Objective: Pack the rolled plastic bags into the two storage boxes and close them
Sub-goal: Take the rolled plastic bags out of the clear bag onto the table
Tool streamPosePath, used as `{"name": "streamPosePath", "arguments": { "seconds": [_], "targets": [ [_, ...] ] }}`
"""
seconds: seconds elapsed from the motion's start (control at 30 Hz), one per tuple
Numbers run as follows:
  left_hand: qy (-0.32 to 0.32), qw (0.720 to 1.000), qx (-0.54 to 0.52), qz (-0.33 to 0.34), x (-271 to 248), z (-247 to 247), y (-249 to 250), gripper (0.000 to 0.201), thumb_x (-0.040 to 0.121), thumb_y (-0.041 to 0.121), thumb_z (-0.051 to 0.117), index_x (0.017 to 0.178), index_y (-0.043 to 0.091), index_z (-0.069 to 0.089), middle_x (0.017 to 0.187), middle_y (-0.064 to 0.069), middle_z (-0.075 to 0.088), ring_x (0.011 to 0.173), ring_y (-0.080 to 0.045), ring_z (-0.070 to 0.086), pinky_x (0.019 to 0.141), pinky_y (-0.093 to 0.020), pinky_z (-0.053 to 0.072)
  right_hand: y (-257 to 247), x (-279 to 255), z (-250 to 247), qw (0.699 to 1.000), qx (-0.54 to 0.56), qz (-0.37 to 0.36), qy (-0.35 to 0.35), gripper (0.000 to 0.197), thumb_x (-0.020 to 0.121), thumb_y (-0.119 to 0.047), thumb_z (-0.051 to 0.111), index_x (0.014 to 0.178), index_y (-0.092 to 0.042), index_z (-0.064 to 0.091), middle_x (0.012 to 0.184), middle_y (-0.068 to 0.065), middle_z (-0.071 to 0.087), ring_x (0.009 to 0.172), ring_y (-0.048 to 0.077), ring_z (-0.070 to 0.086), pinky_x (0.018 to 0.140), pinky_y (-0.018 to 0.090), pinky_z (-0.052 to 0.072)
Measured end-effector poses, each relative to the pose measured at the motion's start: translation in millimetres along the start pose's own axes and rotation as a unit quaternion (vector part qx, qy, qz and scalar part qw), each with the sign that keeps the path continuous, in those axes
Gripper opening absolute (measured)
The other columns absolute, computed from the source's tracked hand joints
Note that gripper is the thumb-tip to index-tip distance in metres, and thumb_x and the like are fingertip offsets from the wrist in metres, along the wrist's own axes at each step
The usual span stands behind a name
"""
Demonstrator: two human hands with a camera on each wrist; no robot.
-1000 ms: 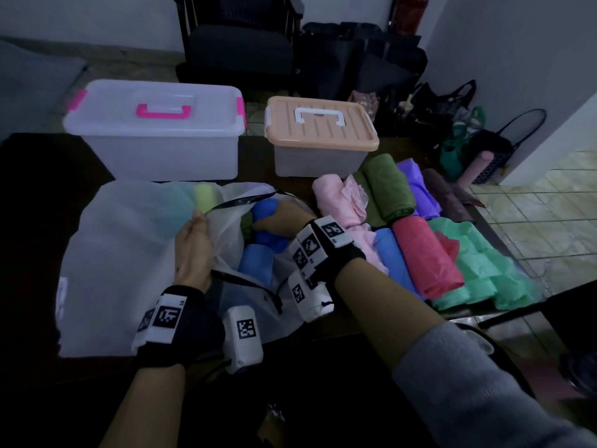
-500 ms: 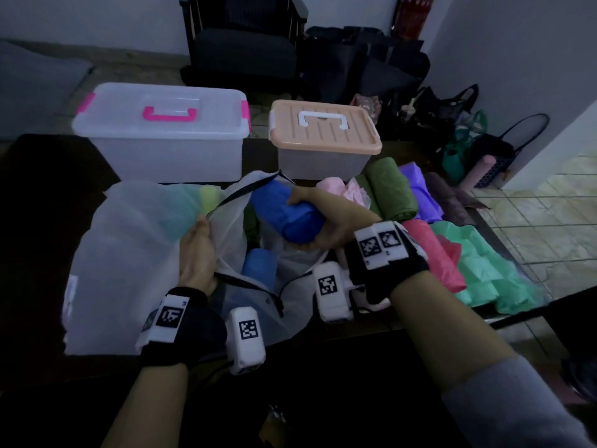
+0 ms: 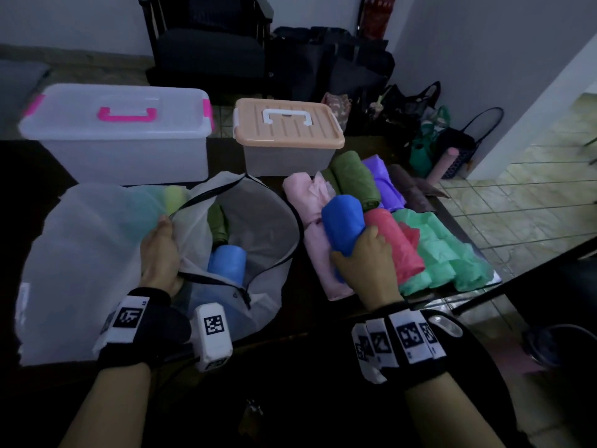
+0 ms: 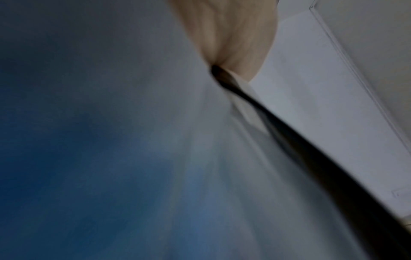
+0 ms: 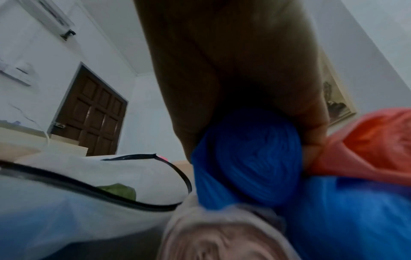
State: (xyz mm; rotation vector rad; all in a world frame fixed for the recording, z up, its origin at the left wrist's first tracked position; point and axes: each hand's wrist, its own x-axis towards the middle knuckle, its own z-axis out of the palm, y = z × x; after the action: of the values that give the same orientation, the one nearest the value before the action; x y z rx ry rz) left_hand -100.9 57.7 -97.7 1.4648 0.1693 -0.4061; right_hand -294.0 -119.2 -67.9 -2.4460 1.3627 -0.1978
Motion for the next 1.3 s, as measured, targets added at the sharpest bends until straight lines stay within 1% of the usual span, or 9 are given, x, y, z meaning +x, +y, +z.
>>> {"name": "streamPosePath", "arguments": {
  "seconds": [0.13,0.37,0.43,0.53,0.63,0.73,0.87,1.0,1.3],
  "targets": [
    [-0.006,1.000,-0.004,0.003,-6,1,3,0.043,0.102,0.033,0.033,0.128,0.004,0.050,0.113,-0.009,0.056,0.100,-0.020,0.054,0.089,-0.030,0.045,-1,-1,-1,0.998,-0.055,-0.011,0.010,0.062,0.081,-0.034,0.060,0.126,0.001,0.037,0.124,0.019,0.046,0.116,0.035,0.042,0.089,0.037,0.036],
    [0.000,1.000,0.015,0.008,-11,-5,7,0.045,0.101,0.036,0.034,0.126,0.003,0.052,0.125,-0.013,0.057,0.114,-0.026,0.055,0.104,-0.043,0.041,-5,-4,4,0.989,-0.108,-0.104,0.008,0.077,0.090,-0.047,0.047,0.148,-0.010,0.014,0.150,0.011,0.023,0.137,0.032,0.023,0.108,0.044,0.024],
    [-0.002,0.999,0.043,0.026,-15,-9,4,0.045,0.100,0.036,0.034,0.126,0.004,0.053,0.124,-0.011,0.057,0.114,-0.025,0.054,0.105,-0.041,0.040,-10,-4,7,0.991,-0.059,-0.114,0.042,0.071,0.092,-0.048,0.041,0.145,-0.004,0.025,0.148,0.019,0.027,0.136,0.039,0.025,0.110,0.044,0.021],
    [-0.009,0.996,0.080,0.045,-25,-14,-4,0.041,0.101,0.037,0.034,0.119,0.007,0.056,0.111,-0.009,0.058,0.103,-0.022,0.054,0.096,-0.033,0.042,-34,-12,2,0.946,0.208,-0.181,0.170,0.037,0.090,-0.018,0.054,0.120,0.003,0.056,0.117,0.022,0.058,0.110,0.036,0.053,0.095,0.030,0.034],
    [-0.009,0.994,0.098,0.051,-32,-19,-6,0.038,0.100,0.037,0.034,0.111,0.010,0.057,0.112,-0.012,0.059,0.105,-0.026,0.055,0.100,-0.040,0.042,-74,-31,7,0.919,0.358,-0.127,-0.108,0.018,0.092,-0.011,0.054,0.106,-0.008,0.065,0.089,0.004,0.065,0.083,0.014,0.061,0.080,0.026,0.046],
    [0.006,0.995,0.090,0.051,-33,-23,-5,0.033,0.100,0.036,0.035,0.104,0.012,0.057,0.107,-0.013,0.060,0.101,-0.026,0.055,0.094,-0.037,0.043,-99,-41,40,0.863,0.399,-0.028,-0.310,0.016,0.087,-0.008,0.057,0.072,-0.012,0.058,0.065,0.007,0.045,0.061,0.018,0.045,0.065,0.037,0.037],
    [-0.001,0.998,0.051,0.037,-36,-25,-1,0.032,0.101,0.033,0.035,0.084,0.017,0.058,0.103,-0.013,0.060,0.098,-0.026,0.056,0.093,-0.039,0.045,-107,-38,58,0.867,0.374,0.048,-0.326,0.013,0.087,-0.016,0.059,0.092,-0.004,0.055,0.069,0.007,0.046,0.062,0.018,0.046,0.057,0.029,0.036],
    [-0.003,0.999,0.034,0.028,-37,-23,0,0.032,0.100,0.034,0.036,0.112,0.014,0.058,0.118,-0.012,0.061,0.111,-0.026,0.056,0.104,-0.044,0.041,-108,-29,60,0.800,0.421,0.142,-0.404,0.050,0.085,-0.019,0.065,0.127,0.000,0.047,0.103,0.017,0.053,0.073,0.023,0.053,0.053,0.028,0.042],
    [-0.010,0.999,0.004,0.032,-40,-23,5,0.029,0.102,0.028,0.033,0.099,0.014,0.057,0.095,-0.004,0.062,0.087,-0.015,0.059,0.086,-0.030,0.048,-116,-28,58,0.760,0.423,0.122,-0.478,0.046,0.073,-0.009,0.076,0.116,-0.003,0.059,0.108,0.012,0.065,0.095,0.027,0.062,0.075,0.036,0.054]
  ]
}}
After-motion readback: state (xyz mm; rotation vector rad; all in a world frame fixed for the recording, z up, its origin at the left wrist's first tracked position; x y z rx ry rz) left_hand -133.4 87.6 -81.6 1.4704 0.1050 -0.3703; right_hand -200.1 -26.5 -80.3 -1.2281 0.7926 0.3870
